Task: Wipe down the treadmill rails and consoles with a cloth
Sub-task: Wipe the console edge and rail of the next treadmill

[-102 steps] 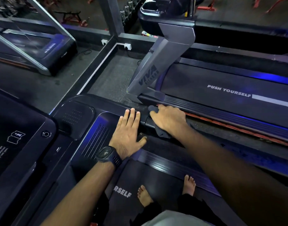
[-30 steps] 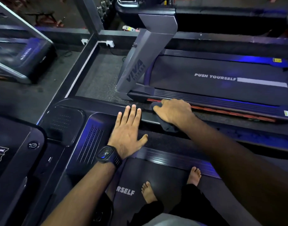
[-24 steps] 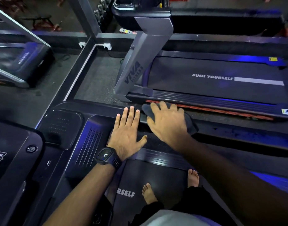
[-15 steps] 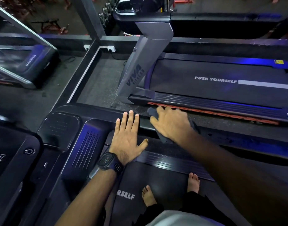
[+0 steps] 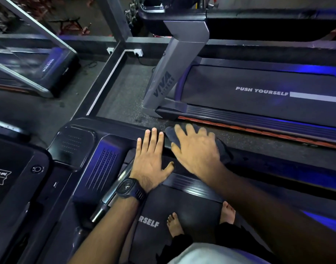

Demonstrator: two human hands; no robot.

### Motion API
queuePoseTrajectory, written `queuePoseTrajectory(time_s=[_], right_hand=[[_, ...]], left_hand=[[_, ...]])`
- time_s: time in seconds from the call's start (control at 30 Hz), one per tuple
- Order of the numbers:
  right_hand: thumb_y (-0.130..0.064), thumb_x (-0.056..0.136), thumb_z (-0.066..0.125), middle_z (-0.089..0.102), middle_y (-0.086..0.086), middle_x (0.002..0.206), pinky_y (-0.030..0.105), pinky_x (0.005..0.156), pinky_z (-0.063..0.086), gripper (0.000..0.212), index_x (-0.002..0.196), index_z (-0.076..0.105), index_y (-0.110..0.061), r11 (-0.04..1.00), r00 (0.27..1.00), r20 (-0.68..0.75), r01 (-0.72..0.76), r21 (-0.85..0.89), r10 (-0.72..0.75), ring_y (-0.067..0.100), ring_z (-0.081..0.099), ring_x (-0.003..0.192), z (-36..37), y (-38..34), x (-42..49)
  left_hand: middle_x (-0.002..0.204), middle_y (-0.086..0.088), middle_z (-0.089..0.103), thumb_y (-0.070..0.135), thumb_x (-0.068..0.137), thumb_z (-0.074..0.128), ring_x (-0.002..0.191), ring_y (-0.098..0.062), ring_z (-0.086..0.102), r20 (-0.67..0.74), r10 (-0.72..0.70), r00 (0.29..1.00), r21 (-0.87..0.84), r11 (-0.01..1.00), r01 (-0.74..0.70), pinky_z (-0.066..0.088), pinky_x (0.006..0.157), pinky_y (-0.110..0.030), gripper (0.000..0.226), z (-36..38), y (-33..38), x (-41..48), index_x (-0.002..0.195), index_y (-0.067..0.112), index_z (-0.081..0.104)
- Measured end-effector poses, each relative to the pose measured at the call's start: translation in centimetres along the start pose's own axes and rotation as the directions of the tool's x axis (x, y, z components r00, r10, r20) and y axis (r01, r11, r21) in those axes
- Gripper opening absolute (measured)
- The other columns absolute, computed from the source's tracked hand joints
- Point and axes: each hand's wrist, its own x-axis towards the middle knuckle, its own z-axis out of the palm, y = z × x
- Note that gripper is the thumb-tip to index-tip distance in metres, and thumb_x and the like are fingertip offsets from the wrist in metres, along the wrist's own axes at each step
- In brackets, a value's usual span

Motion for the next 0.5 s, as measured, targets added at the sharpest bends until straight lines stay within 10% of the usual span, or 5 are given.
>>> queuePoseTrajectory(time_s=[0.23, 0.37, 0.5], right_hand=[[-0.051, 0.101, 0.028, 0.059, 0.013, 0.136, 0.046, 0.088, 0.042, 0.053, 0.137, 0.051, -0.020, 0.937, 0.942, 0.309, -0.217, 0.274, 0.128, 0.038, 0.056, 0.123, -1.6, 2.8, 4.5], [-0.056, 0.099, 0.034, 0.055, 0.008, 0.136, 0.053, 0.092, 0.043, 0.057, 0.145, 0.042, -0.022, 0.994, 0.997, 0.022, -0.078, 0.070, 0.076, 0.041, 0.055, 0.116, -0.7, 1.3, -0.1], [-0.060, 0.099, 0.036, 0.055, 0.005, 0.140, 0.050, 0.091, 0.048, 0.056, 0.147, 0.040, -0.031, 0.986, 0.994, 0.076, 0.063, 0.154, -0.076, 0.038, 0.058, 0.119, -0.9, 1.7, 2.3]], left_hand=[[0.167, -0.012, -0.002, 0.064, 0.076, 0.029, 0.153, -0.030, -0.008, -0.002, -0.001, 1.000, 0.018, 1.000, 0.001, -0.005, 0.123, -0.049, 0.102, 0.2, 0.3, -0.3, 0.159, 0.011, 0.006], [0.167, -0.010, -0.002, 0.063, 0.074, 0.029, 0.153, -0.029, -0.010, 0.002, 0.001, 1.000, 0.007, 1.000, -0.001, -0.007, 0.122, -0.048, 0.102, 0.2, 0.6, -0.5, 0.160, 0.012, 0.006], [0.167, -0.011, 0.001, 0.062, 0.074, 0.032, 0.154, -0.031, -0.007, -0.014, -0.007, 1.000, -0.013, 1.000, 0.006, -0.004, 0.122, -0.049, 0.102, 0.4, 0.9, -0.5, 0.159, 0.011, 0.010]])
